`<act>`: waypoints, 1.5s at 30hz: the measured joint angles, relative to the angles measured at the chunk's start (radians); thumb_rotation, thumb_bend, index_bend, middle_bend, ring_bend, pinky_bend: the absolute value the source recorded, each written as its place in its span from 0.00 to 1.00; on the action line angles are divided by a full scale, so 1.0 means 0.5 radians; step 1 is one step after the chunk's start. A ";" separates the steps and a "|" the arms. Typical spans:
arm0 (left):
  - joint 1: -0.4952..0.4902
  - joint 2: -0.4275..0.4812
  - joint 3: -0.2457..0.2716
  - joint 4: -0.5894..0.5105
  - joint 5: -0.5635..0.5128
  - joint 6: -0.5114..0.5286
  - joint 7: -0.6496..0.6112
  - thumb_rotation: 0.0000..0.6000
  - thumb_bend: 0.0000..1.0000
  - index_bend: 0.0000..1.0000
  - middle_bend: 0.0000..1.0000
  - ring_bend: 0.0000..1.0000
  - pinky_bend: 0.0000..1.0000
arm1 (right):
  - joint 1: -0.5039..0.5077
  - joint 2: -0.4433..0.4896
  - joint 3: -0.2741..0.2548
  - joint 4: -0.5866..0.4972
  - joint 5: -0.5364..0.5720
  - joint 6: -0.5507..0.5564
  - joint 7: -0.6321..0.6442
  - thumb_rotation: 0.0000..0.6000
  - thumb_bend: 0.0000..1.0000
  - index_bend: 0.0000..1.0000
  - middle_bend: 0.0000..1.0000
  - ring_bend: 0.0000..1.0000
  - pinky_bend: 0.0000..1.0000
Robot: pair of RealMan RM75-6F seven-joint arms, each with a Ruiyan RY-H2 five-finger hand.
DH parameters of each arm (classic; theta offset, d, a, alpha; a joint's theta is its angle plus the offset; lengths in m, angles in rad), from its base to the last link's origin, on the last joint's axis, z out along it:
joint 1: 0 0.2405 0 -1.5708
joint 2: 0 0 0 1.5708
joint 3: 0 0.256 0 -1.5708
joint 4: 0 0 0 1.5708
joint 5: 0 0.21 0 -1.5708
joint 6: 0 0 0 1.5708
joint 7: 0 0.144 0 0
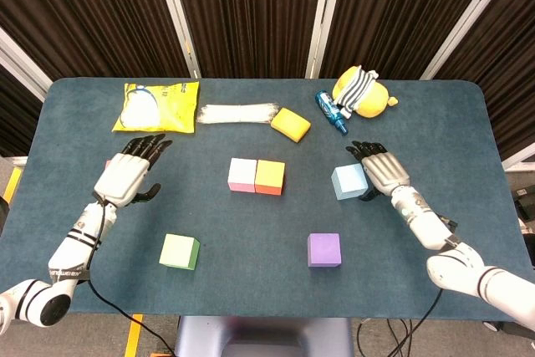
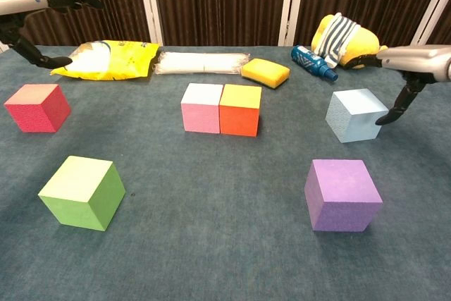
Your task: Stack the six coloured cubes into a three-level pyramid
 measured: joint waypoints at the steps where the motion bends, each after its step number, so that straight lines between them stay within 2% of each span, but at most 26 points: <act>1: 0.019 0.008 0.001 -0.007 0.022 0.006 -0.017 1.00 0.38 0.00 0.01 0.00 0.09 | 0.026 -0.037 0.000 0.051 0.013 -0.025 0.001 1.00 0.21 0.20 0.17 0.06 0.20; 8: 0.061 0.050 -0.001 -0.056 0.066 -0.046 -0.053 1.00 0.38 0.00 0.01 0.00 0.09 | 0.107 -0.153 -0.033 0.255 0.042 -0.119 0.030 1.00 0.22 0.25 0.21 0.08 0.21; 10: 0.073 0.055 -0.006 -0.060 0.075 -0.056 -0.070 1.00 0.38 0.00 0.01 0.00 0.09 | 0.115 -0.177 -0.039 0.289 0.051 -0.127 0.059 1.00 0.24 0.33 0.26 0.12 0.23; 13: 0.085 0.059 -0.021 -0.059 0.089 -0.067 -0.095 1.00 0.38 0.00 0.01 0.00 0.09 | 0.121 -0.205 -0.043 0.319 0.063 -0.120 0.081 1.00 0.29 0.51 0.38 0.23 0.27; 15: 0.091 0.065 -0.029 -0.058 0.095 -0.081 -0.115 1.00 0.38 0.00 0.01 0.00 0.09 | 0.119 -0.205 -0.040 0.310 0.074 -0.106 0.090 1.00 0.29 0.56 0.42 0.26 0.28; 23: 0.111 0.077 -0.054 -0.059 0.151 -0.117 -0.151 1.00 0.37 0.00 0.01 0.00 0.09 | 0.143 -0.137 0.013 0.077 0.257 -0.117 0.038 1.00 0.29 0.56 0.43 0.27 0.28; 29: 0.124 0.068 -0.067 -0.054 0.204 -0.125 -0.173 1.00 0.38 0.00 0.01 0.00 0.09 | 0.232 -0.140 0.044 -0.050 0.554 -0.097 -0.212 1.00 0.29 0.56 0.43 0.27 0.28; 37: 0.147 0.070 -0.083 -0.039 0.248 -0.129 -0.215 1.00 0.38 0.00 0.01 0.00 0.09 | 0.416 -0.274 0.047 -0.102 1.058 0.024 -0.596 1.00 0.29 0.56 0.43 0.27 0.28; 45: 0.168 0.065 -0.090 -0.016 0.275 -0.140 -0.262 1.00 0.38 0.00 0.01 0.00 0.09 | 0.574 -0.409 0.022 -0.078 1.387 0.107 -0.830 1.00 0.29 0.56 0.43 0.27 0.28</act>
